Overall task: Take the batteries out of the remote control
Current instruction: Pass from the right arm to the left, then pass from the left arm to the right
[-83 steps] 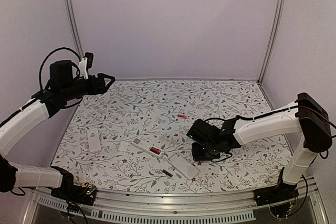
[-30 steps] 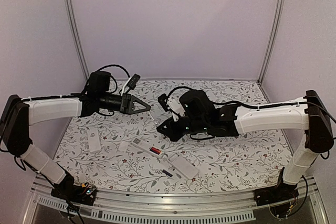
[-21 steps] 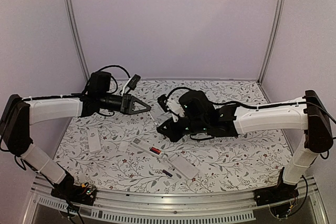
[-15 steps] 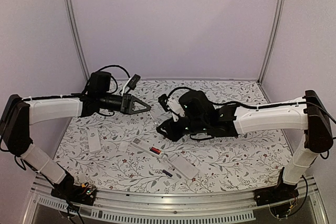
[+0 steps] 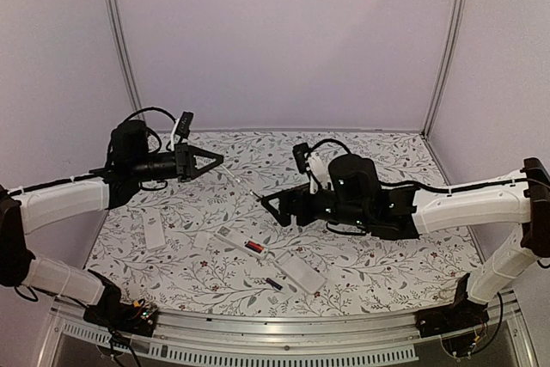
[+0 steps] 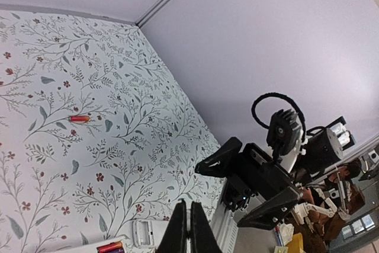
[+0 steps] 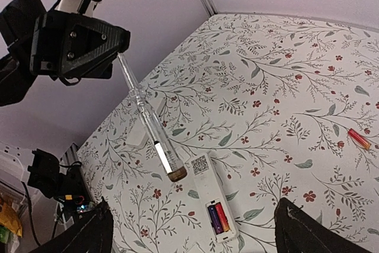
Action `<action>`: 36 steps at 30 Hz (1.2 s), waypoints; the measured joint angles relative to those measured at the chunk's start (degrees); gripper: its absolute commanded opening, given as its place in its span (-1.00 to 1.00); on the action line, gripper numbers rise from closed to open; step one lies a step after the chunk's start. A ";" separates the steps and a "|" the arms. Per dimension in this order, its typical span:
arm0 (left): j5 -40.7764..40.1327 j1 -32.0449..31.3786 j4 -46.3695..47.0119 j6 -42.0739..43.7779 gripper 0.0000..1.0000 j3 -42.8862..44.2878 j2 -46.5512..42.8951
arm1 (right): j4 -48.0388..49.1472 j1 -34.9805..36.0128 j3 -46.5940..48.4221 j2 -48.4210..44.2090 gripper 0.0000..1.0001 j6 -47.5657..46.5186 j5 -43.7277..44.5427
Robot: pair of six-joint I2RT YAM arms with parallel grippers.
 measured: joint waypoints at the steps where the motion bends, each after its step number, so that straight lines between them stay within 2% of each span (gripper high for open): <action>1: -0.66 0.04 1.29 -1.16 -1.00 -0.72 -1.05 | 2.93 -0.13 -1.49 -0.85 0.88 1.64 -0.04; 7: -2.97 0.11 10.75 -6.86 -1.00 -5.99 -7.41 | 13.99 -0.81 -3.48 -2.27 0.91 6.62 -2.12; 15: -6.03 -3.19 21.46 -9.88 -1.00 -11.21 -13.33 | 20.96 -1.01 -2.54 -0.90 0.88 8.63 -7.54; 22: -8.33 -6.49 27.93 -10.86 -1.00 -12.94 -14.27 | 24.48 -1.01 0.48 2.73 0.64 8.81 -12.66; 33: -11.50 -7.96 35.52 -11.85 -1.00 -14.69 -14.08 | 29.33 -1.01 1.88 4.37 0.13 9.03 -18.45; 36: -11.91 -8.15 37.03 -12.20 -1.00 -15.13 -13.97 | 30.93 -1.01 1.90 4.98 0.04 9.70 -19.93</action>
